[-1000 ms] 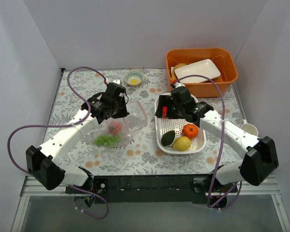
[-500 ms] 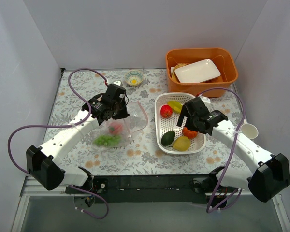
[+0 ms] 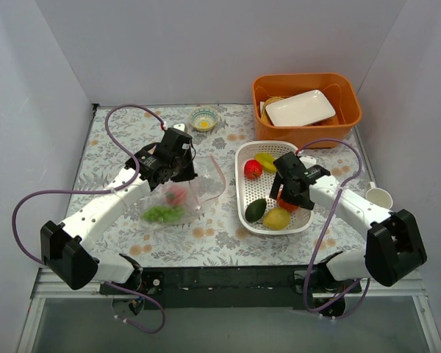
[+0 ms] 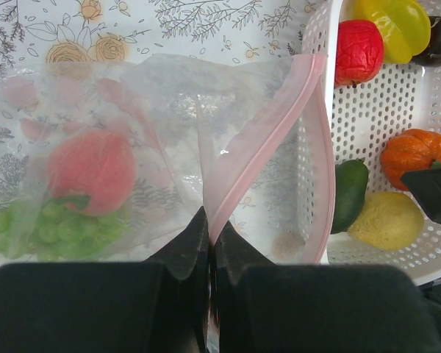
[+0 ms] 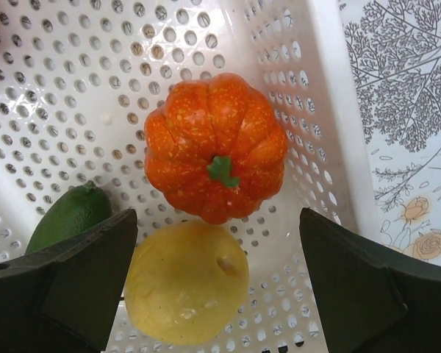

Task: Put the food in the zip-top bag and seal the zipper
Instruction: Pick up the fake fruit from the bin.

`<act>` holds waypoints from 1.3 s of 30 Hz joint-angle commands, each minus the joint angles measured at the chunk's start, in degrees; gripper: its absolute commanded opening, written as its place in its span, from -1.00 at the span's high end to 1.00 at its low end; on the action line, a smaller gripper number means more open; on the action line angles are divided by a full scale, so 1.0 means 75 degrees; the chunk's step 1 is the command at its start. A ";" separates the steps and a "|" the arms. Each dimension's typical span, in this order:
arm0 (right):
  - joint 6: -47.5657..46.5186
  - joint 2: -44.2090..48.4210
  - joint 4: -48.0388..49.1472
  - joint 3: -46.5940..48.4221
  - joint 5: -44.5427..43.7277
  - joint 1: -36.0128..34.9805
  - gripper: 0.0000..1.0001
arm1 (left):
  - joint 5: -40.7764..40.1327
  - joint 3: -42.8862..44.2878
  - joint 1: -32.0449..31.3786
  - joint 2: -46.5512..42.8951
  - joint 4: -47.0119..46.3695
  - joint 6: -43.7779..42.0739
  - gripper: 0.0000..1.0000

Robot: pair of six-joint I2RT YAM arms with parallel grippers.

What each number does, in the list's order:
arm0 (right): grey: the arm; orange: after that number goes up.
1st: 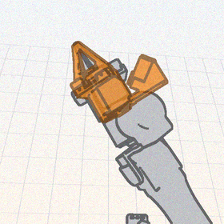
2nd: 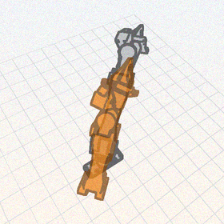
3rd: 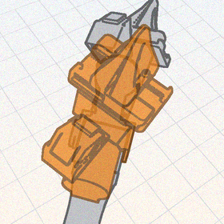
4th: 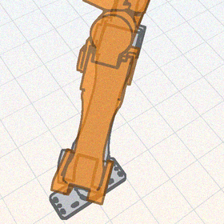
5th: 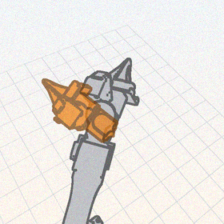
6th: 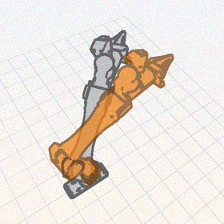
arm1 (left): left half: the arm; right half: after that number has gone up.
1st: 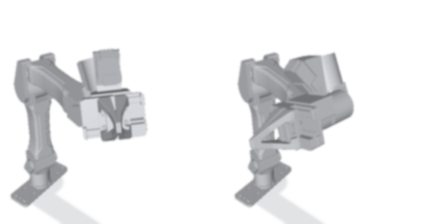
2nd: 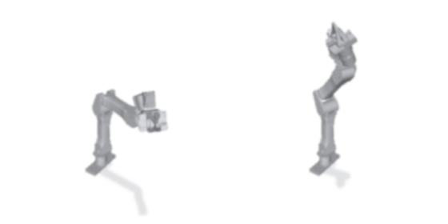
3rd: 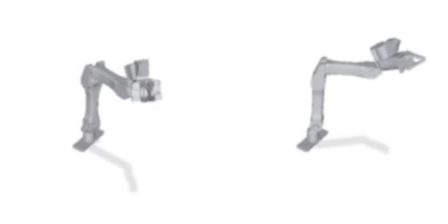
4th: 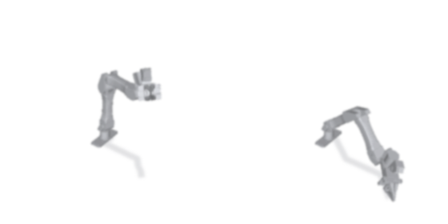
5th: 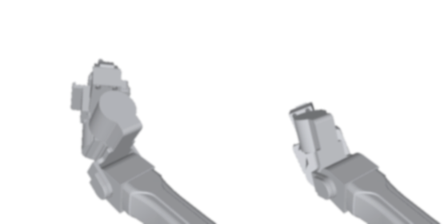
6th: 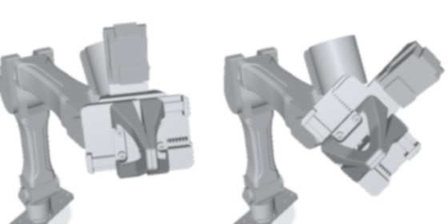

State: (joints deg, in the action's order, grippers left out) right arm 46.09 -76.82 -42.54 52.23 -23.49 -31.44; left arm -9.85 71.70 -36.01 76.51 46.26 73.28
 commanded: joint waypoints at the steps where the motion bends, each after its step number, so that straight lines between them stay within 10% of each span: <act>1: -0.0226 -0.0233 0.0691 -0.0073 -0.0338 0.0090 -0.96 | 0.0012 0.0037 0.0020 -0.0182 -0.0027 -0.0044 1.00; 39: -0.2712 -0.1734 0.2696 0.0853 0.1490 0.0266 -0.96 | -0.0035 0.0155 0.0020 -0.0158 0.0137 -0.0032 1.00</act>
State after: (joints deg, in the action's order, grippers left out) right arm 25.30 -88.33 -23.75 56.38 -13.30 -30.15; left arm -9.87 71.72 -36.01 76.79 46.39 73.30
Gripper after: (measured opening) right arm 0.982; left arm 0.010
